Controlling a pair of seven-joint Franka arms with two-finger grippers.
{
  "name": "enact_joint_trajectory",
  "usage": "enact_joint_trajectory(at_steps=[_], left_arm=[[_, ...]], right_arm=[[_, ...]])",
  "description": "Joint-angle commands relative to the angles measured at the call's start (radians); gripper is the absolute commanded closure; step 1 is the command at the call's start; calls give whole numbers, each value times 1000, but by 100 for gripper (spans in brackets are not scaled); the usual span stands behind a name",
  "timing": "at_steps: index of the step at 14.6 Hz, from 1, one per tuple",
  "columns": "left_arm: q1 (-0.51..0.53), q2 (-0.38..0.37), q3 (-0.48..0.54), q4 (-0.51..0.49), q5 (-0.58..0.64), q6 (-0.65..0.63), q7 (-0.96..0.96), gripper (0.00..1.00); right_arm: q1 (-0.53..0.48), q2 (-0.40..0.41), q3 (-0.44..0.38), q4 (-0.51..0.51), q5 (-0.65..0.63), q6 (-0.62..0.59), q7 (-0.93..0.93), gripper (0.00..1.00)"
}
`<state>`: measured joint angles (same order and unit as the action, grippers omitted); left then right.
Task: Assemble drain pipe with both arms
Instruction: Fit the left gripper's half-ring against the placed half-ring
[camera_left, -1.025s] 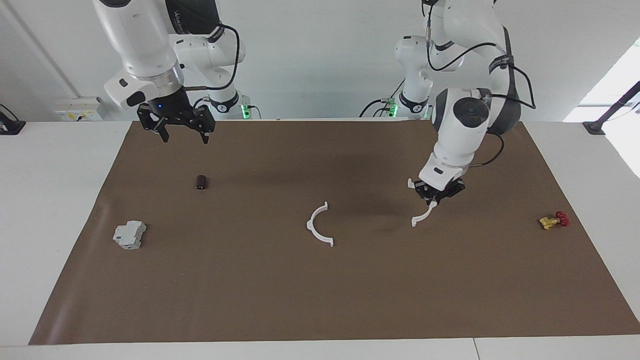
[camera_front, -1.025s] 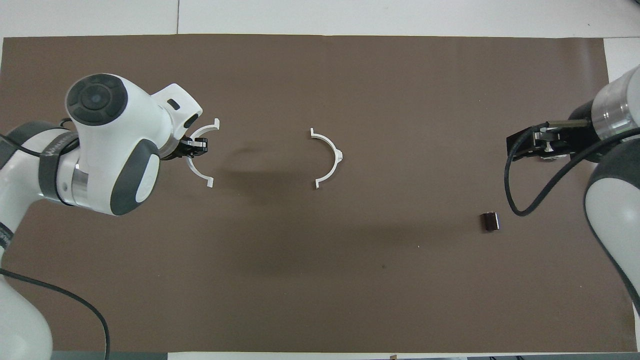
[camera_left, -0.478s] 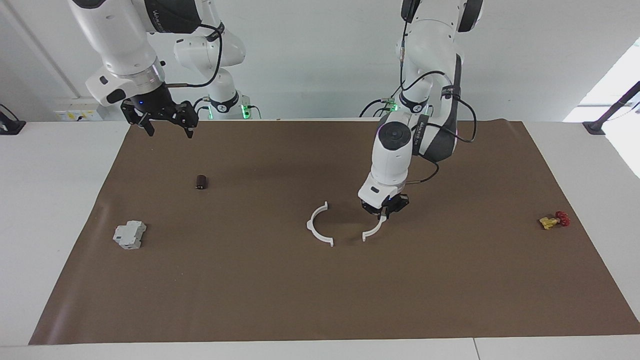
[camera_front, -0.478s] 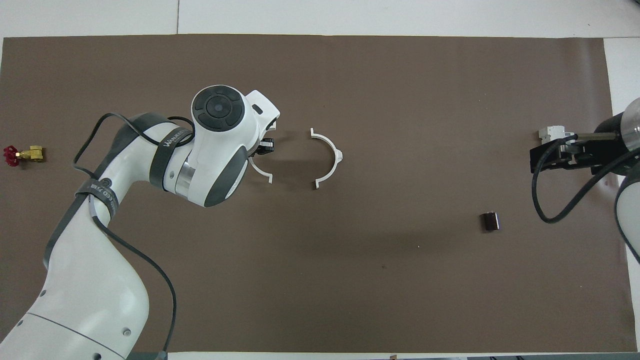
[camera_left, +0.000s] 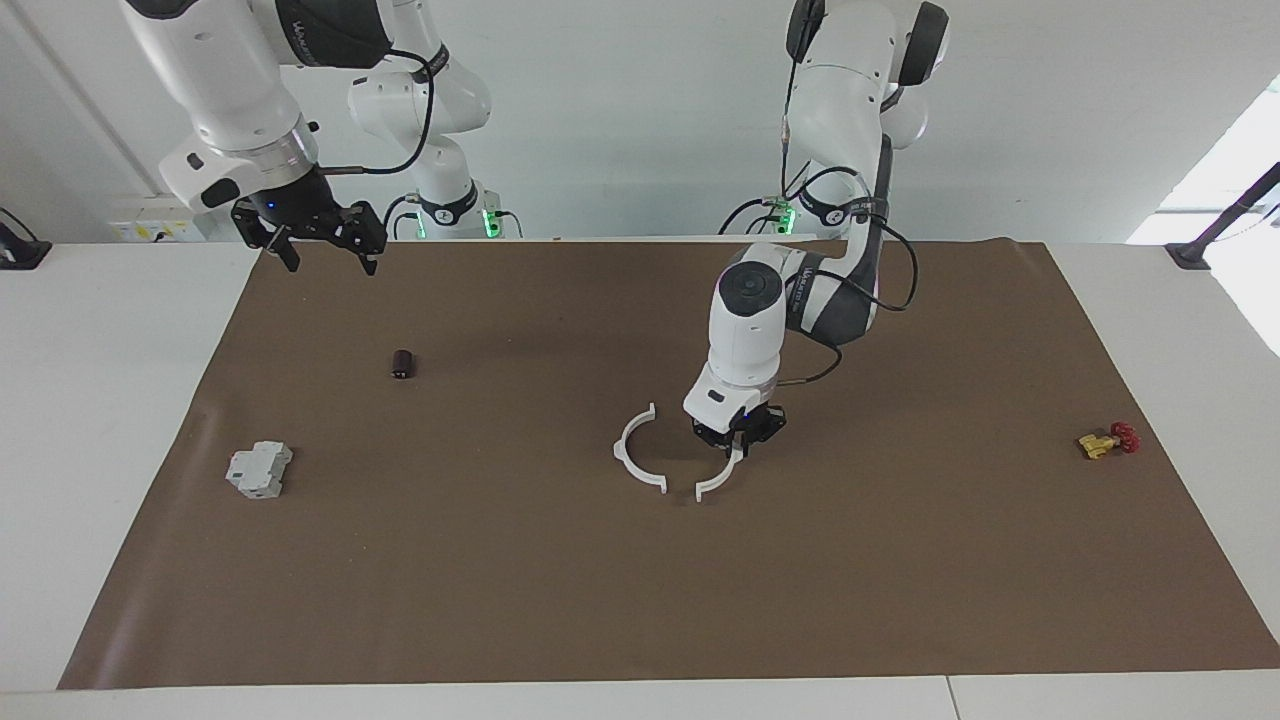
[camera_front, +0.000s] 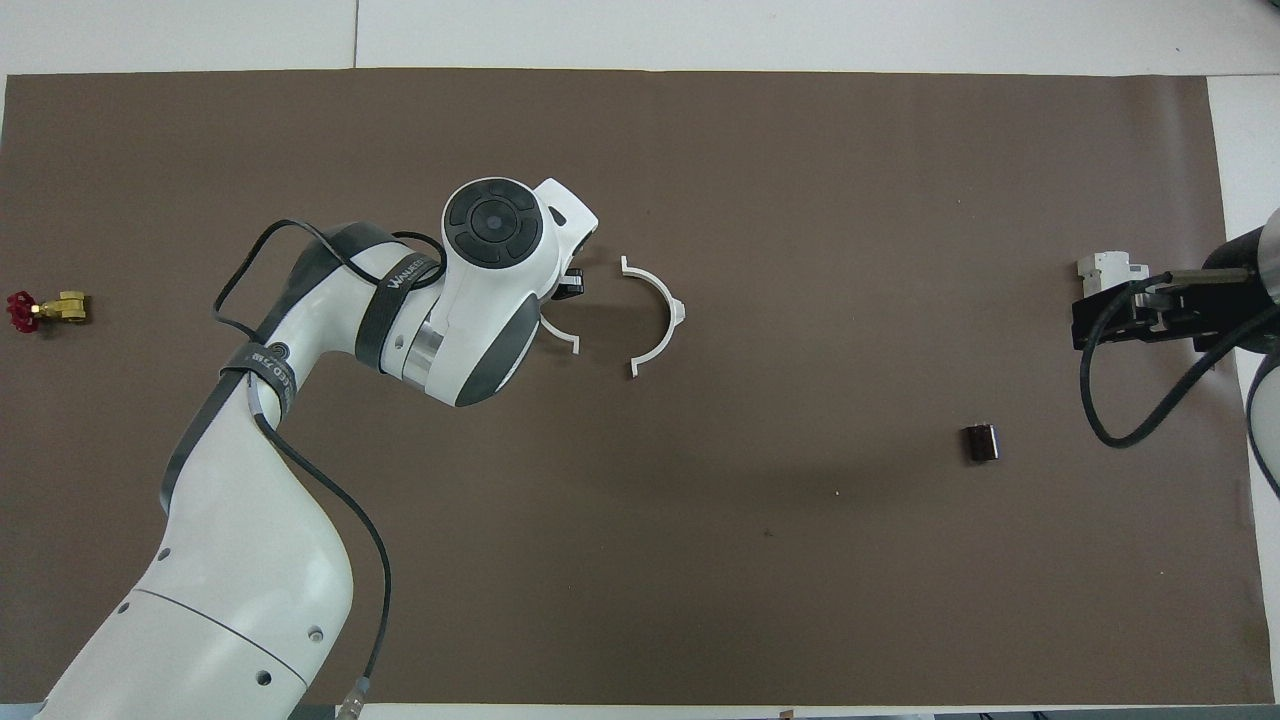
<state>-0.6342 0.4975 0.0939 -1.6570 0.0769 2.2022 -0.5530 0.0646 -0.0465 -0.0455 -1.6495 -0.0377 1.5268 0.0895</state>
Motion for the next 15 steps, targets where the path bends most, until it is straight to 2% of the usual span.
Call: enact_joint_trajectory(at_steps=[1,8,10,15], left_arm=[[-33,4,10,-23,-2,48,-16,100],[-53,4,10,-56,-43,77,-25,100],[-64,1,10,-69,-51,83,-33,100],[-65,0,9,-75,-51,85,-33,100]], right_arm=[[-20,-23,-17,-9,-4,-5,-69,0],[-32,-12,-22,-6,-1,-5,-71,0],[-48,-10,-37,-6,54,-2,-70,0],[-48,-6,-51,-6,58,7,-73,0]])
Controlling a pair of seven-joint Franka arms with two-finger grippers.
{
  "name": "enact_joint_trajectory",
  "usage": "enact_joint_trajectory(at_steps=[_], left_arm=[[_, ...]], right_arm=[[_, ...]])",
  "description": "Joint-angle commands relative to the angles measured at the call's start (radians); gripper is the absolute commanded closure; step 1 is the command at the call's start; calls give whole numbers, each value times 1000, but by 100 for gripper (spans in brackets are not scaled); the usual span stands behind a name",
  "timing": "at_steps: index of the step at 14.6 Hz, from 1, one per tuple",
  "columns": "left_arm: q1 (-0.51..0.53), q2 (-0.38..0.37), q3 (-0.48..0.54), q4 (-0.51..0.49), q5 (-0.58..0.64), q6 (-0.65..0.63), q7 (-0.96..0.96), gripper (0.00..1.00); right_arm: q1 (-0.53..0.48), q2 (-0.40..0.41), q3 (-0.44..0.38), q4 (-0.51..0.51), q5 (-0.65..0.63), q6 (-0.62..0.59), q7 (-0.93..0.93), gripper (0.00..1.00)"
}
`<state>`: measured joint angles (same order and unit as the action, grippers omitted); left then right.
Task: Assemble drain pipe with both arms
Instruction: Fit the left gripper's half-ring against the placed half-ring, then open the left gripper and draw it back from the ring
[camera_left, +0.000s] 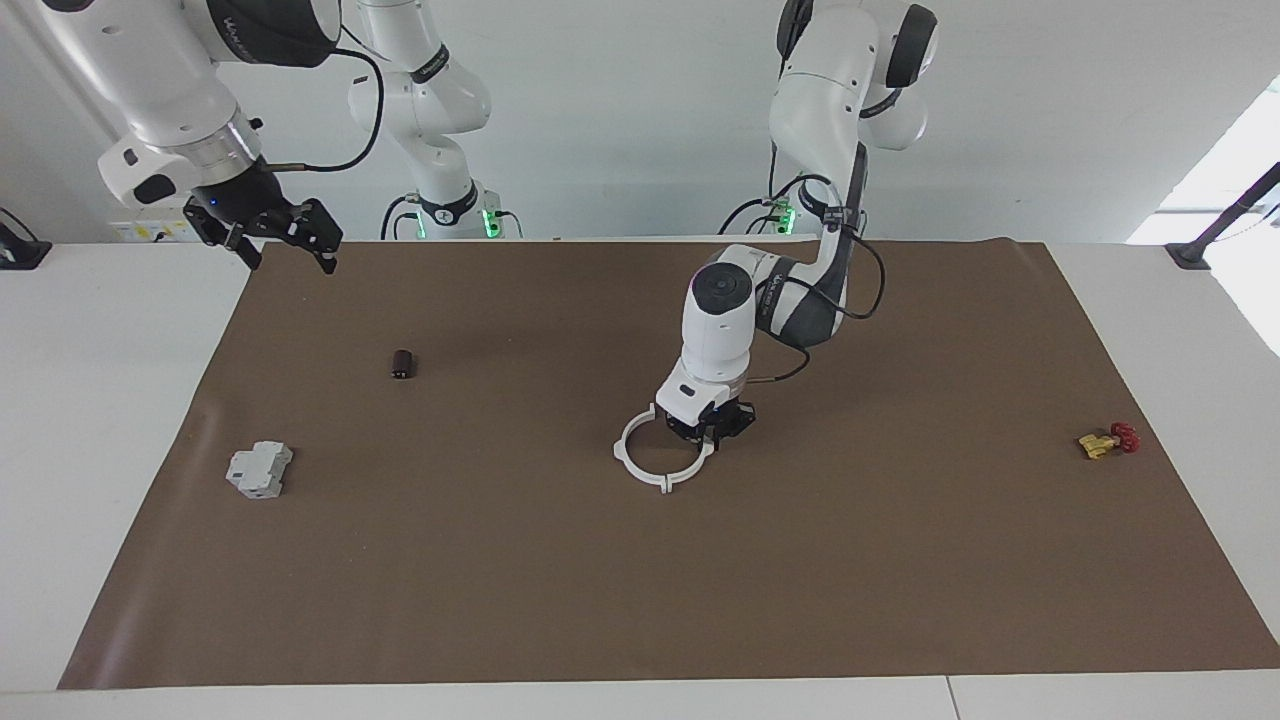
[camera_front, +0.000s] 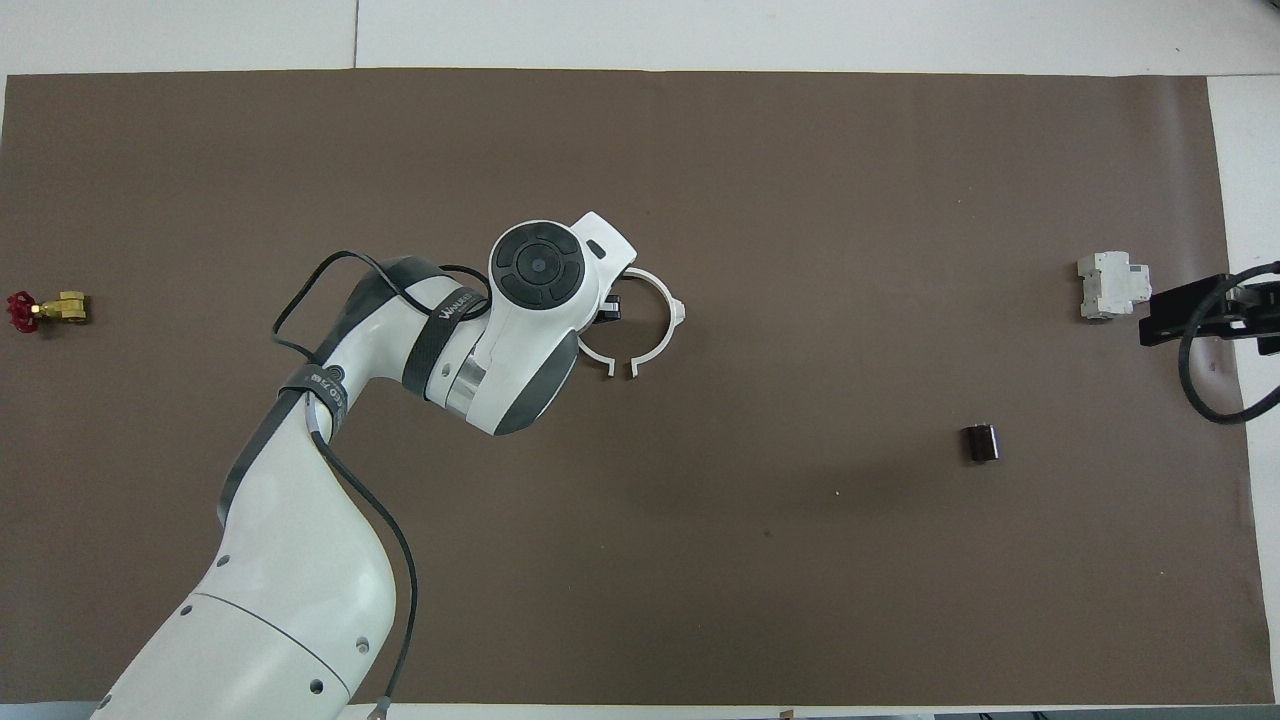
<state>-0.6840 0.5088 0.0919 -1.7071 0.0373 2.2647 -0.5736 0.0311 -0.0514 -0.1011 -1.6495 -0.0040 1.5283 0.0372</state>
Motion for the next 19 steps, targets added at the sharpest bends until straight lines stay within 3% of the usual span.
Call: enact_joint_trajectory(at_steps=[1,12,13,14,16,19], left_arm=[[-17,-13,11,-28,-13,22,-18,100],[-39,-18,11,-34,-39,15,-120,100],[-37,-18,11,-36,-39,21,-120,93],[-35,-18,11,-36,-39,21,-120,71],[-32,-18,11,-34,-39,22,-120,38],[-28,-16,12,-29,-39,26,-120,2]], right_arm=[[-14,-1,4,-7,24,6,-20,0],[-5,-2,6,-13,24,0,-23,0],[-6,-2,8,-13,24,0,-23,0],[-7,-2,8,-13,24,0,-23,0],[-5,-2,8,-13,24,0,-23,0],[-7,-2,8,-13,24,0,-23,0]])
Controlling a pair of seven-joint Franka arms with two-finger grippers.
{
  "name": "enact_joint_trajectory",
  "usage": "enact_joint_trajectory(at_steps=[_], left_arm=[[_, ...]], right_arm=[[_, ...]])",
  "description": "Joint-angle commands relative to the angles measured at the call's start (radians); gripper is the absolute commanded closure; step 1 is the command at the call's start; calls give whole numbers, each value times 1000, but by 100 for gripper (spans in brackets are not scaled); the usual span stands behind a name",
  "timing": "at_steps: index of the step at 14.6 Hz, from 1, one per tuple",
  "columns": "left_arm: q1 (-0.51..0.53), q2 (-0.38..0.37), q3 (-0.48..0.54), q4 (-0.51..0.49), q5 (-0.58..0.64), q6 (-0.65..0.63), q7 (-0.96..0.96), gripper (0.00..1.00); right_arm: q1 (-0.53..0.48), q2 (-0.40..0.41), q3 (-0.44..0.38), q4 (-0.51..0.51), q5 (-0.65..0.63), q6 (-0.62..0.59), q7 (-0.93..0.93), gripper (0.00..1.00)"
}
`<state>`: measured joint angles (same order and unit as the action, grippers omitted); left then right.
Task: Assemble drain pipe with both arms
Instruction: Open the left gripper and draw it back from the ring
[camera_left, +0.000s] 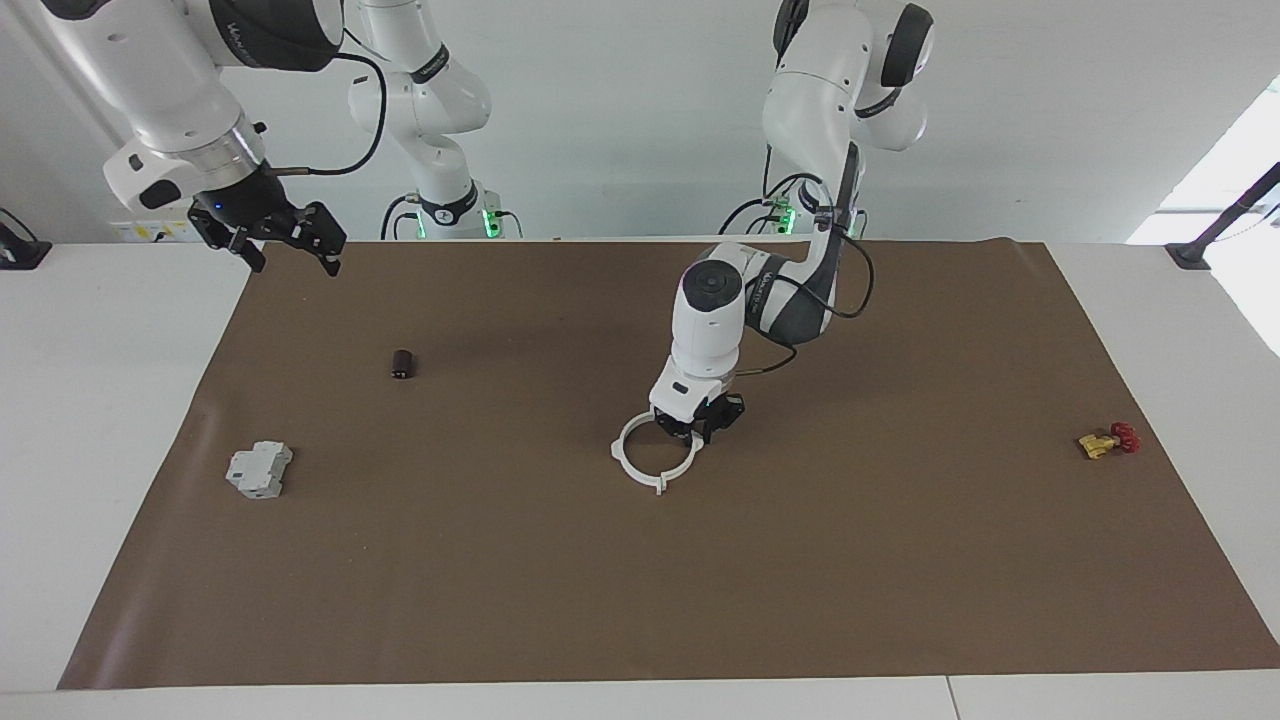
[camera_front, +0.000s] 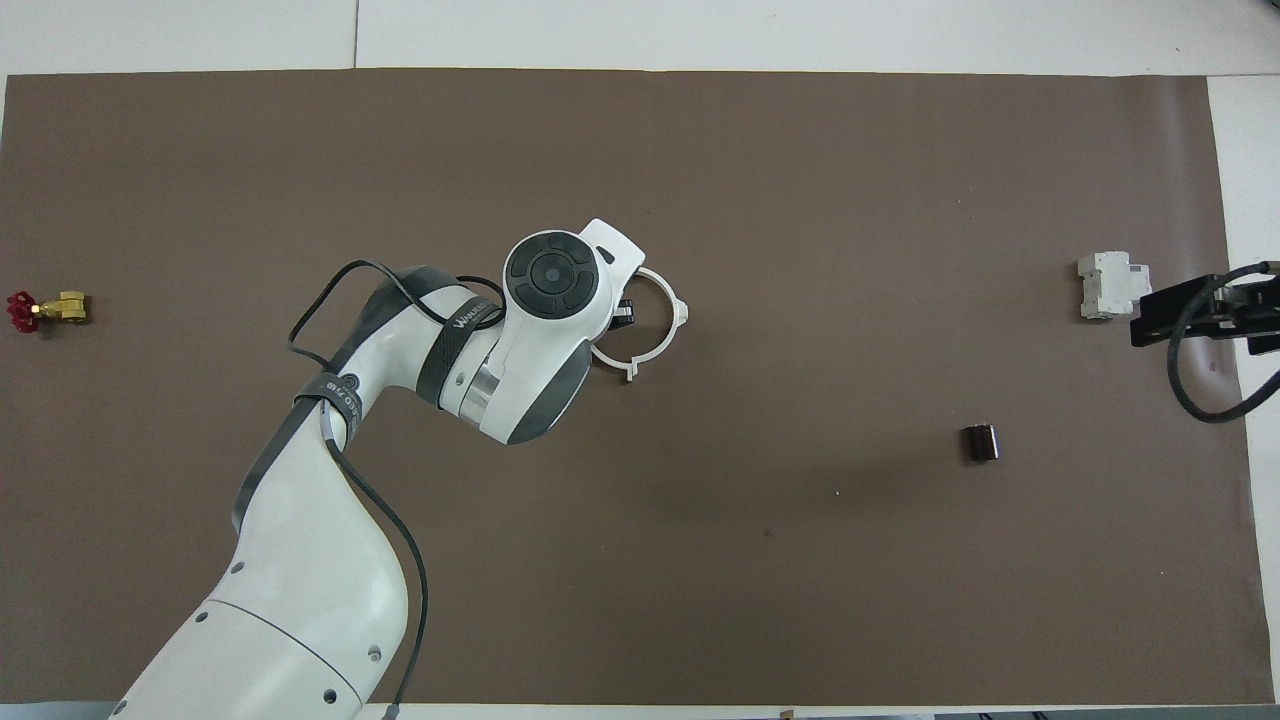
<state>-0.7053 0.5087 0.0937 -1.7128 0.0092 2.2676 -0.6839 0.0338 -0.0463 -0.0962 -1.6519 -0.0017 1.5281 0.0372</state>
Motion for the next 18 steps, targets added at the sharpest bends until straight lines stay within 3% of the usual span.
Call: enact_joint_trajectory(at_steps=[1,4,10,18], left_arm=[[-5,-16,14,-22,-11,18,-8,0],[26,-74,15,-53,-11,-37,6,0],[202,-350,14,-278,-11,-51,176,0],[512,-533,14,-280,-17,-284,552,0]], right_arm=[[-9,-7,3,-11,22,0,-23,0],[-8,-7,3,-11,22,0,-23,0],[-9,-7,1,-11,22,0,-23,0],[-9,-7,3,-11,22,0,-23,0]])
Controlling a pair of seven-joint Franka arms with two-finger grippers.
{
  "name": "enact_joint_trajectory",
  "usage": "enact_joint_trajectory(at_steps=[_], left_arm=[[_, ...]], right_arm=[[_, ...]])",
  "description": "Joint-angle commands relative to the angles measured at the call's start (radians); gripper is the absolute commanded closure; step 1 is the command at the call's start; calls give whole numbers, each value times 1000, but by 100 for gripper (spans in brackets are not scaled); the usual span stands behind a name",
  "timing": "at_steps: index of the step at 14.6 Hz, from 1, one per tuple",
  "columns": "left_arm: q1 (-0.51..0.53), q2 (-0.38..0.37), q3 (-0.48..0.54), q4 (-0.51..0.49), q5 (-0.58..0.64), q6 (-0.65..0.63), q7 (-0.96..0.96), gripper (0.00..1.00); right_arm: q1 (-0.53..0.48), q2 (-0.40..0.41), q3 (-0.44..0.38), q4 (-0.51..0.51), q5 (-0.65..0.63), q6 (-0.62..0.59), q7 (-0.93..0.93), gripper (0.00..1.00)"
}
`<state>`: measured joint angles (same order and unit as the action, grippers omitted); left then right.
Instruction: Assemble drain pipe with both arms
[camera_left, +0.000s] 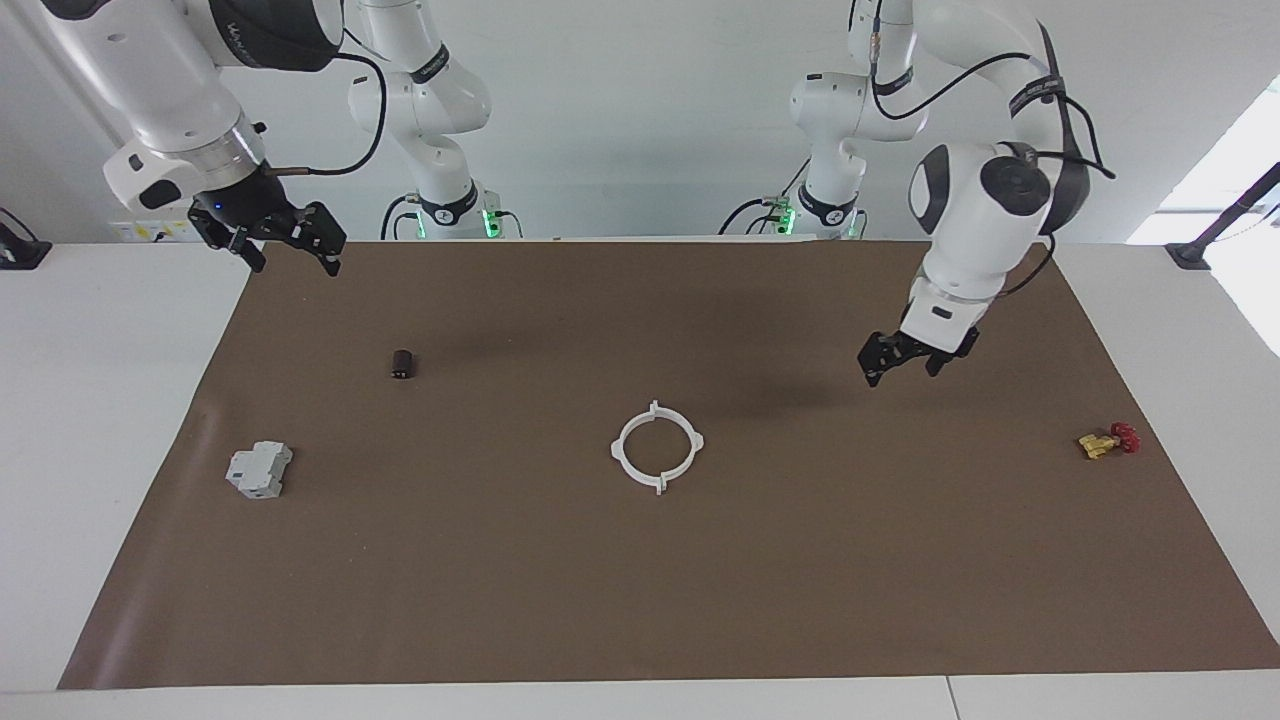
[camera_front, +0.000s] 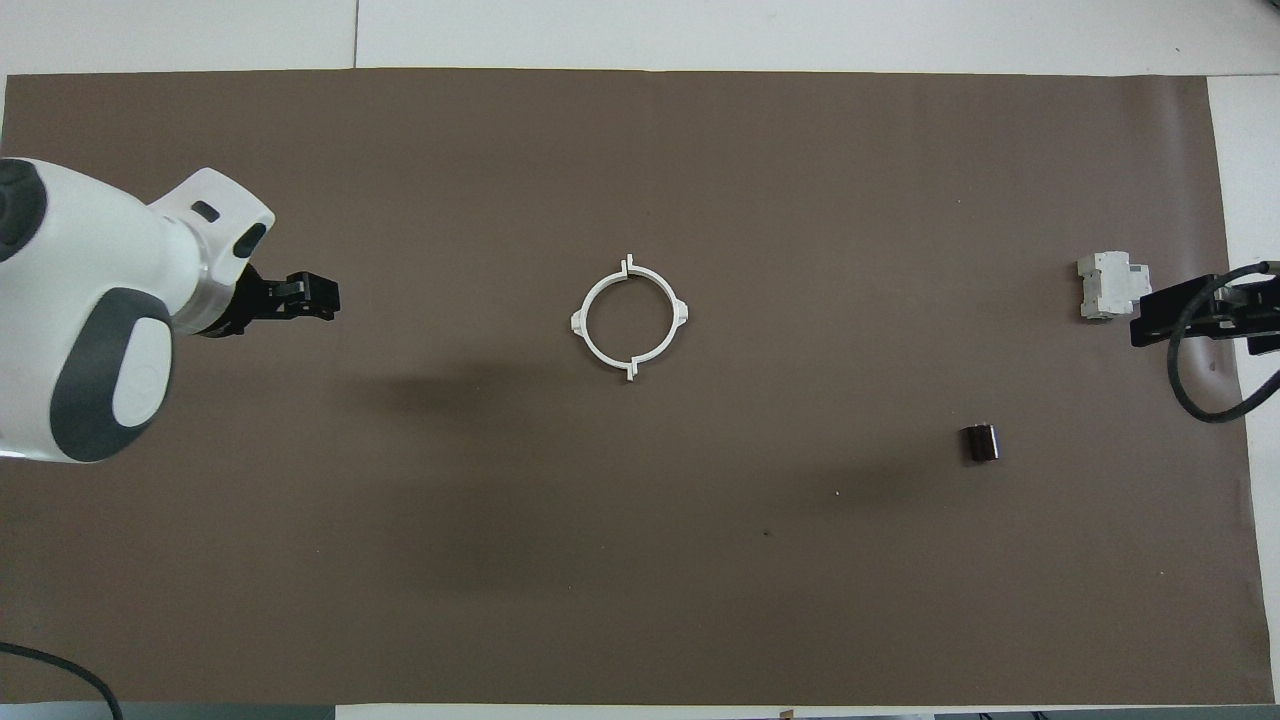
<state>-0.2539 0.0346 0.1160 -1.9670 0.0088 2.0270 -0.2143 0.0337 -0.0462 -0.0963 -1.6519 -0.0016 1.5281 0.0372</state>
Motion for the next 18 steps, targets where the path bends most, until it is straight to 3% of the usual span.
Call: enact_joint_trajectory(at_steps=[1,4,8,14,18], left_arm=[[85,-71,-4,-16,-26,-72,110,0],[163,-87,-1,74,-26,-221,246,0],[212,-62,1,209,-24,-336,276,0],[239,8,1,371,-24,-415,274,0],[257,10,1,367,-16,-413,297,0]], right_arm=[[-9,-7,3,-11,22,0,-23,0],[-9,-7,3,-11,22,0,-23,0],[-9,-7,3,-11,22,0,-23,0],[-9,-7,1,-11,22,0,-23,0],[-8,-7,3,-11,22,0,-23,0]])
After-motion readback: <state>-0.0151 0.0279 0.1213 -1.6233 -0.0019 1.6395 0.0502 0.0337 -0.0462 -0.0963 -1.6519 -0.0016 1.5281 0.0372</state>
